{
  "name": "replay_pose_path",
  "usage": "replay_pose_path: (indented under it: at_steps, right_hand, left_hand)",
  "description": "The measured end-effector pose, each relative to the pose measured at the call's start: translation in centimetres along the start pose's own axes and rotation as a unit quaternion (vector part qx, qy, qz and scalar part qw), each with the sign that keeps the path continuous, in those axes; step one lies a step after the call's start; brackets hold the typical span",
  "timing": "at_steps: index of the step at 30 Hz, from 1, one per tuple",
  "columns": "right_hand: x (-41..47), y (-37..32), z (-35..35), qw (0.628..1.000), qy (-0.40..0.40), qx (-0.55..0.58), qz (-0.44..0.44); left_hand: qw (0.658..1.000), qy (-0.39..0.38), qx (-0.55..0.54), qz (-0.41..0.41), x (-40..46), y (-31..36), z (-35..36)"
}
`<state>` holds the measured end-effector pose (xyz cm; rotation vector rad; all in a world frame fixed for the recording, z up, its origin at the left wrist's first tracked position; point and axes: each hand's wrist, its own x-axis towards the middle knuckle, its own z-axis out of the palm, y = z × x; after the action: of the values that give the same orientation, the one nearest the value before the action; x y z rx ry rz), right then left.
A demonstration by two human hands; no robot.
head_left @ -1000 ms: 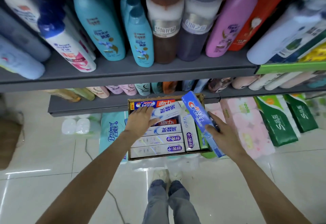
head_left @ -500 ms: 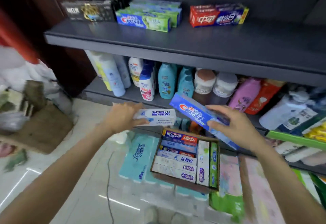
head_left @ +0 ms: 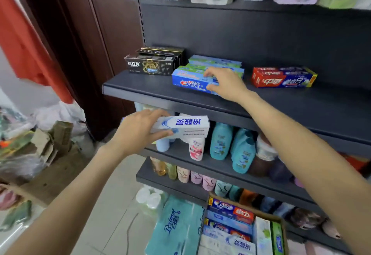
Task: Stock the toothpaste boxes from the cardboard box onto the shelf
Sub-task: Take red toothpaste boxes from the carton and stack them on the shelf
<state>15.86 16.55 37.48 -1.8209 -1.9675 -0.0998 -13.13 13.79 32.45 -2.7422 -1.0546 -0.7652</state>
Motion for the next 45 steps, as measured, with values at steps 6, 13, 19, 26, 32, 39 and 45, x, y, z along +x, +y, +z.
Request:
replay_pose_path:
  at_steps: [6, 13, 19, 26, 32, 39, 45]
  right_hand:
    - [1.8, -0.3, 0.5, 0.996, 0.052, 0.070, 0.031]
    - [-8.1, 1.0, -6.4, 0.958, 0.042, 0.272, 0.084]
    - [-15.7, 8.7, -10.9, 0.915, 0.040, 0.346, 0.202]
    - [-23.0, 15.6, -16.3, 0.937, 0.085, 0.284, 0.187]
    - [-25.5, 20.6, -18.4, 0.962, 0.159, 0.171, 0.142]
    - [-25.6, 21.0, -18.7, 0.891, 0.175, 0.326, 0.263]
    - [-24.3, 21.4, -18.1, 0.951, 0.080, 0.141, 0.264]
  left_hand:
    - [0.997, 0.029, -0.029, -0.060, 3.8, -1.4, -0.6]
    - [0.982, -0.015, -0.186, -0.032, 11.5, 4.9, 0.5]
    - [0.937, 0.231, -0.031, 0.261, 16.3, 14.2, 4.6]
    - [0.933, 0.227, -0.062, 0.274, 18.6, 24.7, 8.5]
    - [0.975, 0.085, -0.054, 0.200, 21.8, 31.1, 9.1]
    - [0.950, -0.082, -0.277, -0.121, 24.7, 39.1, 8.5]
    - [0.778, -0.176, -0.570, -0.195, 25.9, 40.8, 10.8]
